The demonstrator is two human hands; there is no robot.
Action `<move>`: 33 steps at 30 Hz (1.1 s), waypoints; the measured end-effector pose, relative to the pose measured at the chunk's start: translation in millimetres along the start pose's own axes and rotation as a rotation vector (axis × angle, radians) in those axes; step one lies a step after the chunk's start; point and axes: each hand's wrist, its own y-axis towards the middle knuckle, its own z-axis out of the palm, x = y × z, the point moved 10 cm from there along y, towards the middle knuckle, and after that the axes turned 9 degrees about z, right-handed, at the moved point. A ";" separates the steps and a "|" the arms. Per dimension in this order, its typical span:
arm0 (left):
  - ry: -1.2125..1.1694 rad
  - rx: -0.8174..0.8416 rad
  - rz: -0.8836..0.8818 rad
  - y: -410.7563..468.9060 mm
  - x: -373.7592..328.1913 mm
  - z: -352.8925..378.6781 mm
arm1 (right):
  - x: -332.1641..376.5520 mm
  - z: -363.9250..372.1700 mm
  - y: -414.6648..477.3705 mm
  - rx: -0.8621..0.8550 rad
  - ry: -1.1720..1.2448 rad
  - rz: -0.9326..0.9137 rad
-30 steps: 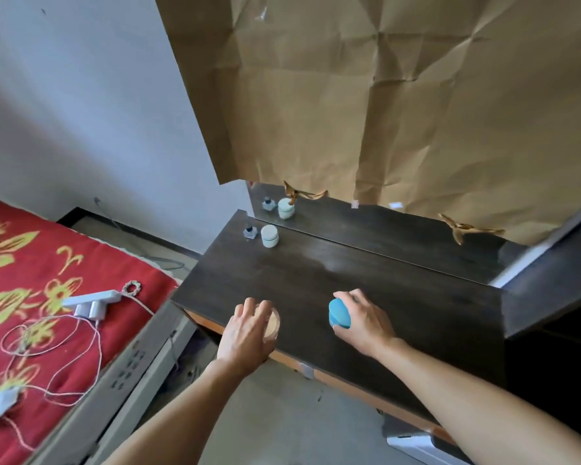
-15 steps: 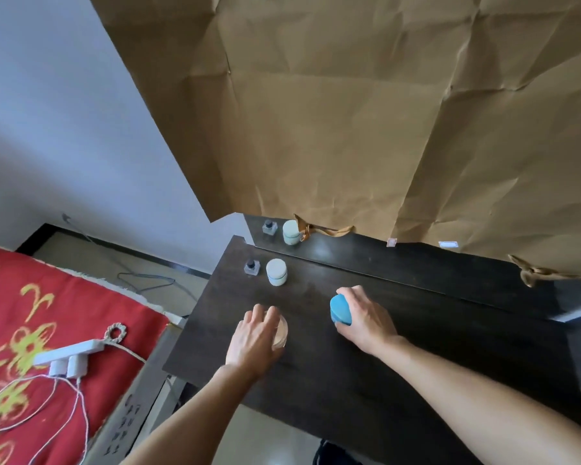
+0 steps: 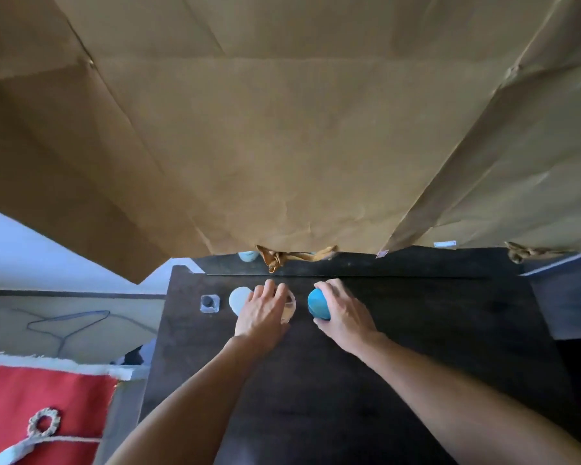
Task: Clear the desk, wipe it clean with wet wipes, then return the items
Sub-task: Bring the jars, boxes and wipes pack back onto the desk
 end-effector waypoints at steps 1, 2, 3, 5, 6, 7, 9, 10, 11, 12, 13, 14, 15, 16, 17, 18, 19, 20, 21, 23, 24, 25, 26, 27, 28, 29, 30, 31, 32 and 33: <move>-0.004 0.010 0.023 4.2 0.6 1.6 | -1.4 0.4 0.6 -0.014 0.006 0.020; -0.009 0.017 0.048 7.4 1.1 2.8 | -1.8 1.2 1.5 -0.028 0.020 0.035; -0.014 0.017 0.073 10.4 1.8 4.0 | -1.4 2.2 2.5 -0.039 0.040 0.050; -0.018 0.008 0.109 14.4 4.9 3.1 | 0.0 5.4 4.7 -0.052 0.073 0.083; -0.016 0.009 0.129 15.3 6.0 2.4 | 0.7 6.3 5.6 -0.058 0.077 0.104; -0.015 0.007 0.151 15.9 6.4 1.4 | 1.3 6.4 6.0 -0.061 0.073 0.125; -0.012 0.003 0.192 14.1 6.2 -3.4 | 1.4 5.0 4.8 -0.055 0.050 0.155; 0.001 -0.006 0.213 11.3 3.8 -9.2 | 0.9 2.9 2.8 -0.050 0.037 0.161; 0.025 -0.033 0.238 8.6 0.3 -16.7 | 0.0 -1.1 -0.6 -0.047 0.025 0.167; 0.060 -0.070 0.269 6.2 -5.4 -24.1 | -2.2 -6.3 -5.0 -0.050 0.019 0.174; 0.090 -0.105 0.291 3.8 -10.4 -29.8 | -5.7 -12.7 -10.4 -0.065 0.016 0.179; 0.096 -0.139 0.298 1.9 -15.3 -35.5 | -10.5 -19.4 -16.4 -0.088 0.012 0.182; 0.076 -0.149 0.305 0.3 -21.7 -39.0 | -16.2 -26.2 -23.5 -0.112 0.007 0.188; 0.053 -0.148 0.321 -1.1 -30.8 -41.6 | -23.6 -33.1 -31.5 -0.134 0.007 0.200; 0.038 -0.144 0.344 -2.4 -42.1 -43.4 | -32.4 -39.3 -40.6 -0.151 0.008 0.219; 0.032 -0.117 0.367 -3.2 -54.7 -42.0 | -42.4 -44.7 -50.7 -0.164 0.006 0.244; 0.026 -0.099 0.389 -4.4 -68.4 -41.8 | -53.0 -49.4 -62.3 -0.173 -0.003 0.272; 0.011 -0.090 0.413 -5.4 -83.6 -41.9 | -64.3 -53.8 -74.5 -0.184 -0.016 0.296; -0.005 -0.084 0.442 -6.5 -100.1 -41.6 | -75.8 -58.3 -87.5 -0.198 -0.024 0.317; -0.019 -0.085 0.504 -8.1 -135.8 -40.2 | -99.5 -68.4 -115.1 -0.233 -0.023 0.346; -0.020 -0.088 0.536 -9.3 -154.7 -38.7 | -112.3 -73.6 -129.9 -0.248 -0.021 0.357; -0.018 -0.089 0.562 -10.8 -173.4 -36.2 | -125.5 -79.2 -145.2 -0.259 -0.023 0.372; -0.011 -0.088 0.587 -13.2 -193.0 -33.9 | -139.1 -85.7 -160.9 -0.268 -0.030 0.390; -0.005 -0.089 0.610 -15.8 -214.0 -32.9 | -153.1 -92.9 -176.7 -0.277 -0.035 0.411; -0.003 -0.098 0.633 -18.1 -235.6 -32.1 | -168.2 -100.7 -192.9 -0.293 -0.034 0.428; -0.003 -0.107 0.653 -21.0 -257.6 -31.4 | -184.1 -108.4 -209.5 -0.314 -0.030 0.447; -0.004 -0.117 0.669 -24.1 -279.7 -30.7 | -200.6 -116.1 -225.4 -0.333 -0.024 0.465; -0.008 -0.125 0.677 -27.9 -301.5 -29.2 | -217.1 -123.5 -241.7 -0.344 -0.016 0.484; -0.016 -0.132 0.680 -31.6 -323.3 -27.4 | -234.2 -131.1 -258.0 -0.354 -0.010 0.504; -0.019 -0.133 0.687 -34.7 -345.2 -24.3 | -250.9 -139.2 -273.3 -0.365 -0.006 0.521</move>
